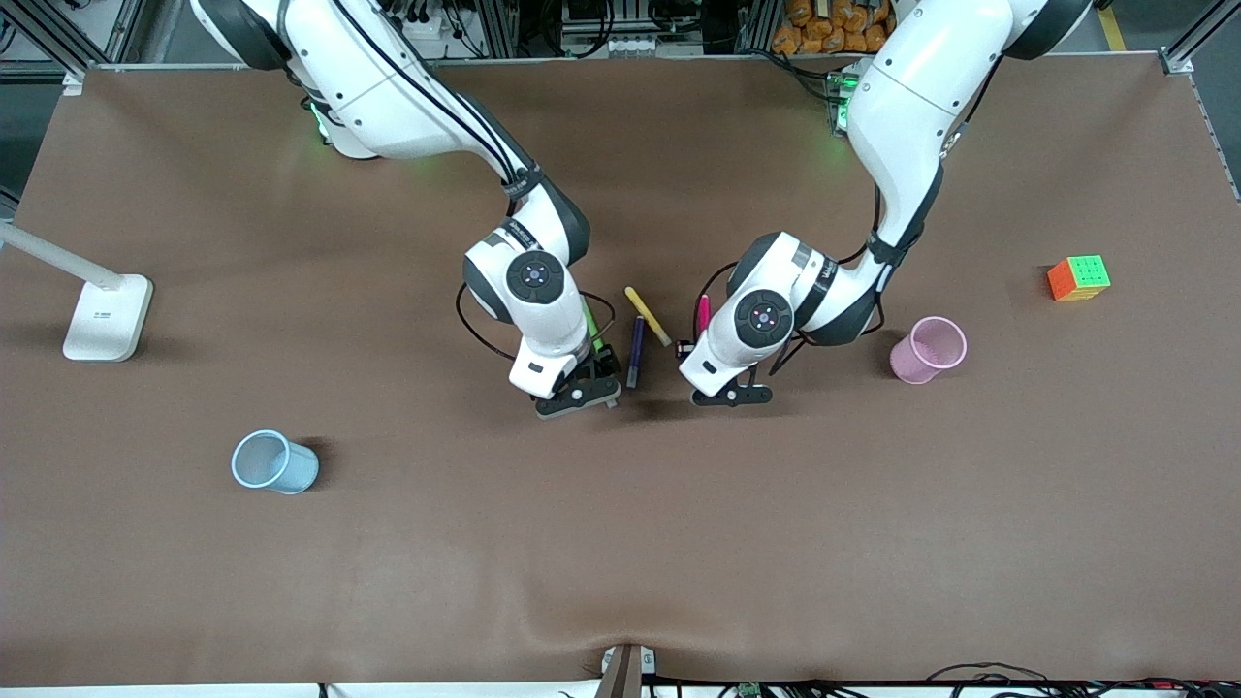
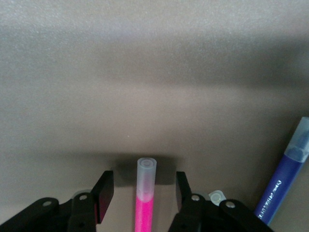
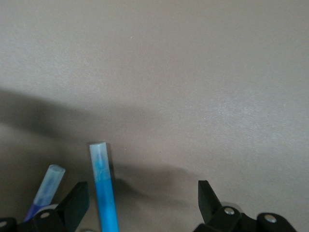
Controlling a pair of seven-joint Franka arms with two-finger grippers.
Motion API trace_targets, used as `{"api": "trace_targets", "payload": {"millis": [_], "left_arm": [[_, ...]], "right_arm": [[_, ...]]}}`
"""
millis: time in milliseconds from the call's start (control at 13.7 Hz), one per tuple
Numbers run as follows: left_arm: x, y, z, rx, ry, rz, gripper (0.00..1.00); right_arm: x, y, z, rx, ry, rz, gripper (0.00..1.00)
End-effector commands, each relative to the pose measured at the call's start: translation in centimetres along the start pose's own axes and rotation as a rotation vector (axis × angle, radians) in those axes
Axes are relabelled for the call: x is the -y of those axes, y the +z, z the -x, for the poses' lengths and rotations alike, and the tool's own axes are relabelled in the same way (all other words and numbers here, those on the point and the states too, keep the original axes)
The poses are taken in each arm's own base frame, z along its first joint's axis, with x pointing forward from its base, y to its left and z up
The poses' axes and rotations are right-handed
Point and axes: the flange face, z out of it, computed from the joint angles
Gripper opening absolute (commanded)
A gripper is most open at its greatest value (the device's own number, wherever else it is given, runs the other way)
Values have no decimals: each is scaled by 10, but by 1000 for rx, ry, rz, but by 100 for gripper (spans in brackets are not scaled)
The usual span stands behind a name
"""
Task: Place pink and blue markers in matching cups
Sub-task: 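Close the left gripper on pink while the right gripper grasps blue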
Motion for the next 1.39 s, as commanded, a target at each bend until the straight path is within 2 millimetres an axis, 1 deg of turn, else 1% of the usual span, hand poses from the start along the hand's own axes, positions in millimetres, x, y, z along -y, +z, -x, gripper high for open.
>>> {"api": "trace_targets", "payload": {"millis": [0,73,146,219,511,584,658,877,950,1023,1096,1169,1242,1315], "left_arm": [[-1,7,-1,-19,-16,6,58],[-1,8,-1,-22,-16,8,37],[-1,9,-1,-20,-17,8,7],[1,9,-2,-19,-20,8,0],[1,5,-3,-21,-22,7,0],[5,-1,-7,-26,-28,8,0],[11,-15,-10,-29,-37,6,0],[33,-67,-20,-32,-68,-9,0],[47,-85,-26,-52,-74,-21,0],[57,-98,-30,-77,-63,-52,0],[67,-117,-33,-102,-66,-65,0],[78,-134,-36,-115,-79,-66,0],[93,-156,-42,-149,-91,-65,0],[105,-173,-46,-172,-83,-74,0]], "right_arm": [[10,12,-1,-20,0,16,100],[11,13,-1,-26,-1,13,100],[11,16,0,-27,5,11,100],[13,16,1,-27,3,12,100],[17,20,2,-35,9,12,100],[17,22,2,-43,0,13,100],[17,24,3,-45,-7,17,90],[17,28,5,-42,-16,23,62],[17,28,5,-42,-16,23,58],[17,28,5,-42,-16,23,53],[17,28,5,-42,-16,23,47],[16,28,4,-42,-15,23,38],[15,27,3,-43,-12,23,30],[13,25,0,-47,-5,21,19]]}}
